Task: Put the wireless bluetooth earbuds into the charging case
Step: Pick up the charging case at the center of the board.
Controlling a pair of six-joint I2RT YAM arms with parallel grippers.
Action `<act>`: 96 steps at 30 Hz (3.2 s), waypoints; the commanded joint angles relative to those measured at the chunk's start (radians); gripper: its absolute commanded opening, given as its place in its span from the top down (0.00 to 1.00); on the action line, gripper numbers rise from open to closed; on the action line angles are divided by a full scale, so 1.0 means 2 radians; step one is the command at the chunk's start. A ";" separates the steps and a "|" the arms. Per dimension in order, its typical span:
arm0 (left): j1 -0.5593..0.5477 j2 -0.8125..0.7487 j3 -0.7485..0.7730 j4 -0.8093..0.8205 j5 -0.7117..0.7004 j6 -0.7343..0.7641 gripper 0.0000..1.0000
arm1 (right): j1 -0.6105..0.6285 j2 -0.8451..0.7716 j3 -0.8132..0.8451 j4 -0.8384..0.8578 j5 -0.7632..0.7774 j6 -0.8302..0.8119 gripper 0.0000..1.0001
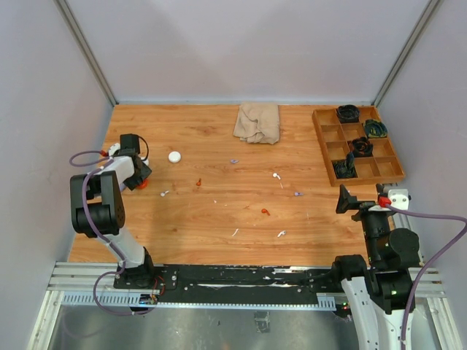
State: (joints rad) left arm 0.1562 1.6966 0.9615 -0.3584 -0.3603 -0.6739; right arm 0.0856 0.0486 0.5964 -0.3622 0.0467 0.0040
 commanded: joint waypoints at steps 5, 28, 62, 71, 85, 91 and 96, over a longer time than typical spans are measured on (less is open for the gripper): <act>0.004 -0.060 -0.021 0.005 0.091 -0.006 0.50 | 0.010 0.014 -0.002 0.029 -0.044 0.022 0.02; -0.122 -0.275 -0.123 0.114 0.277 -0.129 0.55 | 0.015 0.262 0.035 0.071 -0.292 0.103 0.01; -0.355 -0.252 -0.184 0.317 0.172 -0.363 0.55 | 0.381 0.628 0.033 0.537 -0.039 0.119 0.11; -0.377 -0.246 -0.180 0.321 0.161 -0.380 0.56 | 0.411 0.670 0.046 0.566 0.002 0.075 0.28; -0.394 -0.255 -0.195 0.336 0.131 -0.397 0.52 | 0.424 0.693 0.050 0.582 0.039 0.082 0.54; -0.400 -0.262 -0.195 0.337 0.119 -0.388 0.50 | 0.424 0.694 0.054 0.573 0.044 0.094 0.66; -0.406 -0.269 -0.196 0.342 0.109 -0.377 0.48 | 0.423 0.690 0.055 0.570 0.046 0.101 0.75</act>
State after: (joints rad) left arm -0.6334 1.1931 0.5755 0.2829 -0.1120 -1.4548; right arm 0.9218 1.4284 0.6785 0.7601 0.1089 0.1928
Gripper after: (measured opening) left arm 0.560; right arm 0.300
